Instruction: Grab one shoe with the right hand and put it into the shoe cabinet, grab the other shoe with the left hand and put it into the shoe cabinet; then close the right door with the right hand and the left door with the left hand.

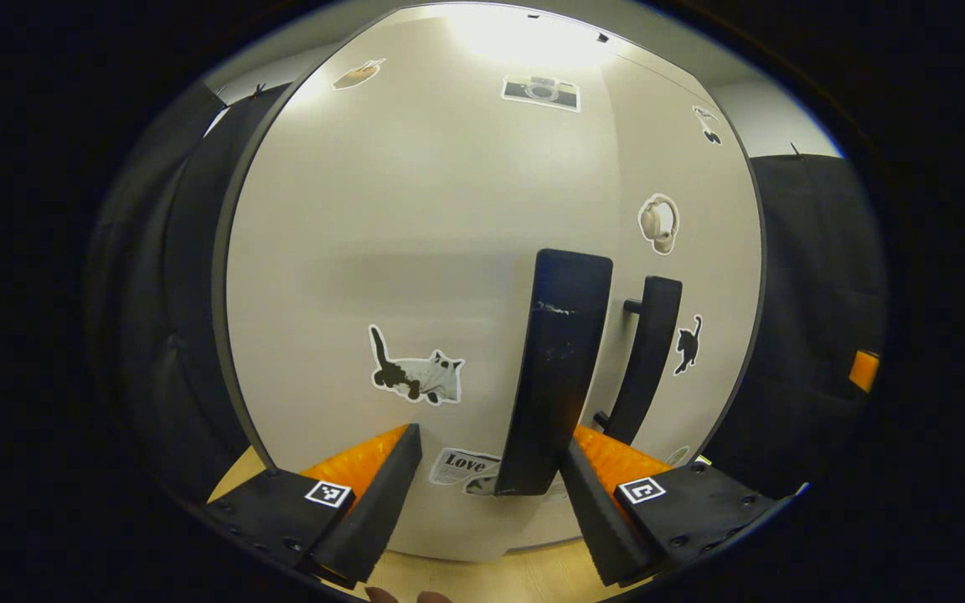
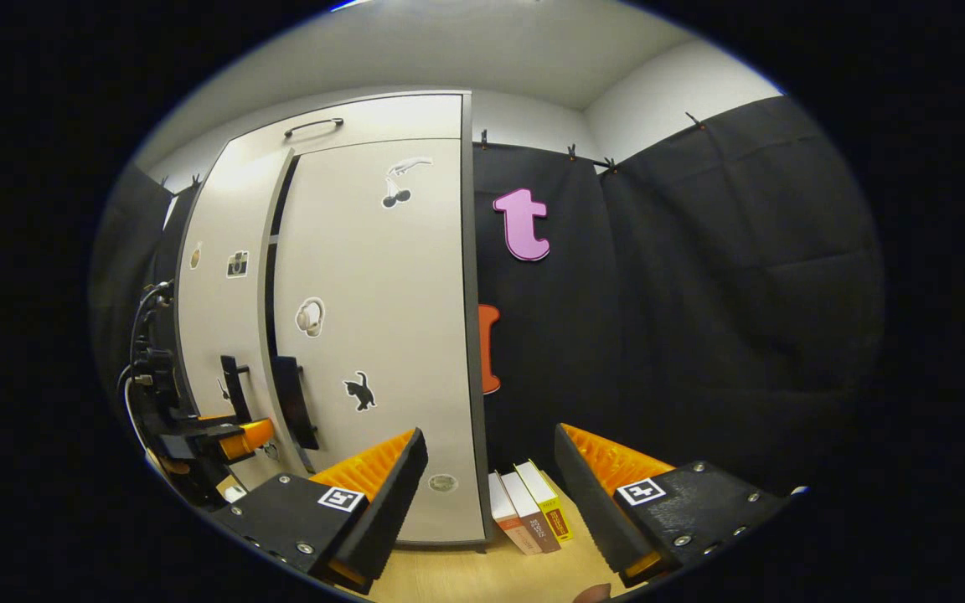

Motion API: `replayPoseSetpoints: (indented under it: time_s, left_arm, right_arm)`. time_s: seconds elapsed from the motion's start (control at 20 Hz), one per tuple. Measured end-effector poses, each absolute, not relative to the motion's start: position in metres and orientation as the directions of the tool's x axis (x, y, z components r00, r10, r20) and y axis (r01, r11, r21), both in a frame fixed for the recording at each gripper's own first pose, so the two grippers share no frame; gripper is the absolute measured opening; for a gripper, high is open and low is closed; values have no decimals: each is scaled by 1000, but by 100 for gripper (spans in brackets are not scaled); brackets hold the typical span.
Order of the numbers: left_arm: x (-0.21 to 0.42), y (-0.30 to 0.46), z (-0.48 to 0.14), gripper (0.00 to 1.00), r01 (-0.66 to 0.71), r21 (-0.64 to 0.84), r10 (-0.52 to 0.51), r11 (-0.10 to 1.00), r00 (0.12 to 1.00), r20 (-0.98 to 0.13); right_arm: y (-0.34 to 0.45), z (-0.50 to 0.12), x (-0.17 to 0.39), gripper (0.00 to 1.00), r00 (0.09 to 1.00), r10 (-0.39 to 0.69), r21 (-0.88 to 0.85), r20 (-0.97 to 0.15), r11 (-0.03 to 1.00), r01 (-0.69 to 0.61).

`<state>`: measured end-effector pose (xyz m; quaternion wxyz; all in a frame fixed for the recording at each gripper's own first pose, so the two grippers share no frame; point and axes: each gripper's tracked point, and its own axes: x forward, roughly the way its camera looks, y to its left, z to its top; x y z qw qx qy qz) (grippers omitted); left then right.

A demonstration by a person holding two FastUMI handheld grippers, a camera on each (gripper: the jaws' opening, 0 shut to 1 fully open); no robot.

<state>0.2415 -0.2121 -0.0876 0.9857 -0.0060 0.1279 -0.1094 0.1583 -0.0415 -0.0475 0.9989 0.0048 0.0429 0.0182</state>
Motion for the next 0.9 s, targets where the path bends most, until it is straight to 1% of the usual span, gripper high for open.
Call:
replayPoseSetpoints:
  time_s: [0.05, 0.1, 0.15, 0.25, 0.5, 0.65, 0.9]
  left_arm:
    - [235, -211, -85, 100, 216, -49, -221, 975, 942, -254]
    - [225, -209, -82, 98, 218, -55, -225, 974, 940, -256]
    - [217, -207, -78, 100, 217, -57, -225, 974, 940, -257]
    - [202, -194, -61, 100, 202, -38, -205, 979, 949, -241]
    - [166, -155, -2, 99, 169, -2, -166, 986, 970, -179]
    - [141, -123, 43, 99, 124, 35, -119, 992, 985, -126]
    - [95, -78, 101, 99, 88, 11, -87, 996, 995, -51]
  right_arm:
    - [-37, -43, 160, 94, 996, 53, 6, -78, 999, -53]
    - [-31, -38, 162, 94, 995, 68, 1, -72, 998, -68]
    - [-27, -35, 163, 94, 994, 84, -5, -68, 996, -84]
    - [-18, -27, 163, 94, 992, 114, -13, -61, 993, -115]
    - [-1, -2, 159, 94, 983, 181, -13, -40, 983, -182]
    - [6, 16, 153, 94, 976, 215, -5, -26, 977, -215]
    - [14, 41, 141, 94, 967, 255, -17, 1, 967, -255]
